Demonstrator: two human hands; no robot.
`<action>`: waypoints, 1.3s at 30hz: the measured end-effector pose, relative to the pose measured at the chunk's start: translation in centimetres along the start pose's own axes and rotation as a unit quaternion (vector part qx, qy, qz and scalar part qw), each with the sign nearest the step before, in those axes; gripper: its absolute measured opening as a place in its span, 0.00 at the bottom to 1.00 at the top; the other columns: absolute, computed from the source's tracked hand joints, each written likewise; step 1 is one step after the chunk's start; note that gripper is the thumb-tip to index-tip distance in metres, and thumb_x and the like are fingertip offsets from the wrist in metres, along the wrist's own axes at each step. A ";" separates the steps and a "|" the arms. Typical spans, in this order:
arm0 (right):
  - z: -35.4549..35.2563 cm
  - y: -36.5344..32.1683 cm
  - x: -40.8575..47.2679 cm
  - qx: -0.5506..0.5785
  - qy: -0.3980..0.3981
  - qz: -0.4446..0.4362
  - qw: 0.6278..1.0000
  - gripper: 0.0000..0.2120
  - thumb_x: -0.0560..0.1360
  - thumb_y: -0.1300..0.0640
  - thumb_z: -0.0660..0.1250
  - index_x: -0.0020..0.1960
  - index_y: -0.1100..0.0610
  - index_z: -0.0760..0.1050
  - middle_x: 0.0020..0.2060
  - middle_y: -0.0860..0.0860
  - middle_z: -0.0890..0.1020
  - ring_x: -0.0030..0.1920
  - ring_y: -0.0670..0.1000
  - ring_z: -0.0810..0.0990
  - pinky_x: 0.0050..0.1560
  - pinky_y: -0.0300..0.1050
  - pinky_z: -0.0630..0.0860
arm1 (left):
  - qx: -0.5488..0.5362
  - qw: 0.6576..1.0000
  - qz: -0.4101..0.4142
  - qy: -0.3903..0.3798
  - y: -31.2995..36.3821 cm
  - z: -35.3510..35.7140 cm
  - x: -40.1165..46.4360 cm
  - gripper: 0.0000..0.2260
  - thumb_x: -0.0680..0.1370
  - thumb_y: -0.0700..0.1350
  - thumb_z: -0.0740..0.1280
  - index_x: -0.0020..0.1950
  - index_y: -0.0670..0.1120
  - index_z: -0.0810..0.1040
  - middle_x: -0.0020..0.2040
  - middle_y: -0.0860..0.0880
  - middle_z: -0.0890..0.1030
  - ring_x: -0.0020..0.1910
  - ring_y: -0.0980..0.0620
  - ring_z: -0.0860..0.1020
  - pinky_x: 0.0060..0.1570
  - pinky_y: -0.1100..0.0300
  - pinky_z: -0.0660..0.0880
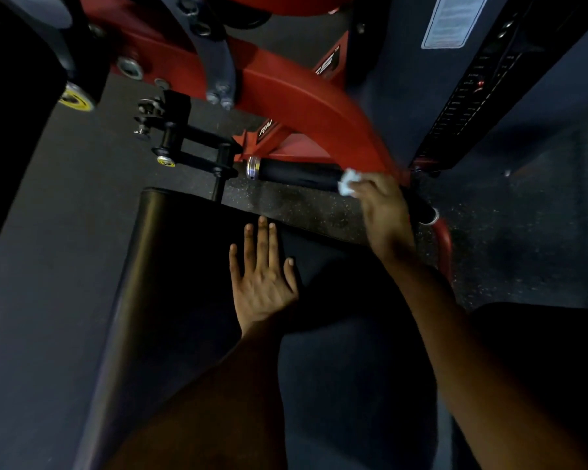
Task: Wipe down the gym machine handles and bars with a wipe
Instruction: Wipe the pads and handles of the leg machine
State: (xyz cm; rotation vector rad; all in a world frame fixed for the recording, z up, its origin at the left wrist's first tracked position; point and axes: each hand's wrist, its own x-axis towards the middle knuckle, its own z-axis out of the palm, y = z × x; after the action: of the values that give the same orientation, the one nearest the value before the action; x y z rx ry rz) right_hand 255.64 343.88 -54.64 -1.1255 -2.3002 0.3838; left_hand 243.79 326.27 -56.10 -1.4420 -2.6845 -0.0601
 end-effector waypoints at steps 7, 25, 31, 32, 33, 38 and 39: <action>2.7 -7.3 3.2 0.074 -0.004 -0.081 0.994 0.11 0.69 0.66 0.63 0.49 0.61 0.80 0.47 0.56 0.80 0.50 0.55 0.75 0.44 0.42 0.74 | 0.013 1.000 0.000 -0.003 0.0 -0.1 0.1 0.27 0.80 0.52 0.50 0.77 0.43 0.62 0.77 0.46 0.61 0.76 0.49 0.56 0.73 0.48 0.49; 2.8 -9.3 4.6 0.084 -0.041 -0.123 0.988 0.09 0.73 0.63 0.63 0.51 0.60 0.79 0.47 0.54 0.76 0.49 0.53 0.76 0.44 0.47 0.76 | 0.005 1.000 0.007 -0.003 0.2 -0.6 0.1 0.27 0.79 0.52 0.51 0.76 0.42 0.65 0.76 0.45 0.63 0.76 0.47 0.59 0.73 0.48 0.50; -1.3 -2.5 -0.3 0.070 0.052 0.148 0.985 0.04 0.75 0.60 0.65 0.47 0.53 0.77 0.44 0.48 0.76 0.47 0.41 0.78 0.56 0.46 0.72 | -0.003 1.000 0.007 0.002 0.2 -0.6 0.1 0.27 0.79 0.51 0.52 0.76 0.42 0.64 0.77 0.45 0.62 0.76 0.47 0.59 0.73 0.47 0.52; -1.9 -2.8 -0.3 0.082 0.047 0.206 0.974 0.03 0.76 0.63 0.64 0.46 0.56 0.75 0.41 0.48 0.75 0.40 0.33 0.77 0.51 0.37 0.72 | -0.005 1.000 0.005 0.001 0.2 -0.6 0.1 0.27 0.79 0.51 0.52 0.76 0.42 0.64 0.77 0.45 0.62 0.76 0.46 0.59 0.73 0.47 0.52; -2.1 -3.4 -0.1 0.110 0.034 0.238 0.965 0.05 0.77 0.65 0.62 0.45 0.57 0.73 0.39 0.46 0.73 0.34 0.29 0.74 0.45 0.29 0.70 | -0.007 1.000 0.005 0.001 0.2 -0.6 0.0 0.27 0.79 0.51 0.52 0.76 0.42 0.64 0.77 0.45 0.62 0.76 0.46 0.59 0.73 0.47 0.53; 2.6 -8.2 1.9 0.138 -0.010 0.007 0.990 0.09 0.77 0.56 0.58 0.51 0.57 0.77 0.43 0.46 0.73 0.43 0.39 0.73 0.42 0.40 0.72 | 0.003 1.000 0.014 0.002 0.0 -0.5 0.1 0.27 0.79 0.51 0.52 0.75 0.42 0.65 0.76 0.44 0.64 0.75 0.46 0.61 0.72 0.47 0.54; 3.2 -8.5 1.9 0.114 -0.043 -0.034 0.992 0.13 0.75 0.57 0.56 0.51 0.58 0.78 0.45 0.49 0.75 0.47 0.46 0.75 0.41 0.44 0.74 | 0.004 1.000 0.016 0.004 0.0 -0.5 0.0 0.27 0.79 0.51 0.51 0.75 0.42 0.65 0.76 0.44 0.64 0.75 0.46 0.60 0.72 0.47 0.54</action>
State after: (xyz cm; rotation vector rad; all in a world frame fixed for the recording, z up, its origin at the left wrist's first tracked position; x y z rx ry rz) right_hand 247.39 340.16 -52.56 -0.9306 -2.2929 0.6620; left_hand 243.79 326.22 -55.61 -1.4783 -2.6531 -0.0533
